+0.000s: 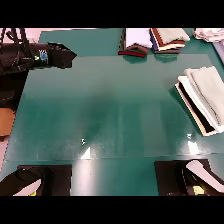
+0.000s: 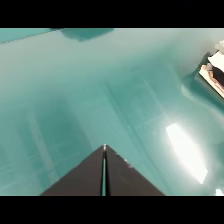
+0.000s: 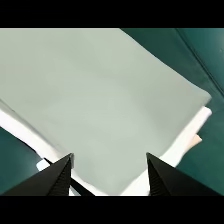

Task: Fold the shirts.

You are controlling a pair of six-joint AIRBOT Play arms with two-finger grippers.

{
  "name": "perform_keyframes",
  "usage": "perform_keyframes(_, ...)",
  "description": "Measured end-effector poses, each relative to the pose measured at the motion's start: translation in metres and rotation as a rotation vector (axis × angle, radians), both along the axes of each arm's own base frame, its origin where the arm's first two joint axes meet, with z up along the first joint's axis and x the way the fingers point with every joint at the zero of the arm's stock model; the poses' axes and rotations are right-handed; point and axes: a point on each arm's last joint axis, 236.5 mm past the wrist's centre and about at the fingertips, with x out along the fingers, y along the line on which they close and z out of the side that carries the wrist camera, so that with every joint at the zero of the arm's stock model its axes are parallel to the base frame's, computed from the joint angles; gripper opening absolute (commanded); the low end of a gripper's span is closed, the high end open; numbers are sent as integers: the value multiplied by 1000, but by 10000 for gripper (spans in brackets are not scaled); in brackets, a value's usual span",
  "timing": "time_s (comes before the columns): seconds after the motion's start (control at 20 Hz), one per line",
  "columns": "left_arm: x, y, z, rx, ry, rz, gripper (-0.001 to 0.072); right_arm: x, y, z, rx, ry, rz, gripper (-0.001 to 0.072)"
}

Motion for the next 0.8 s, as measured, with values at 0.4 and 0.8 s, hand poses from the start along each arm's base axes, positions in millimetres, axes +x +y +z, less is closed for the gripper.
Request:
perform_keyframes(0.4, 1, 0, 1, 0, -4, 2, 26, 88, 84, 54, 119, -278, 234, 532)
perform_keyframes(0.8, 3, 1, 5, -7, -22, 9, 25, 140, 318, 63, 145, -276, 878, 16)
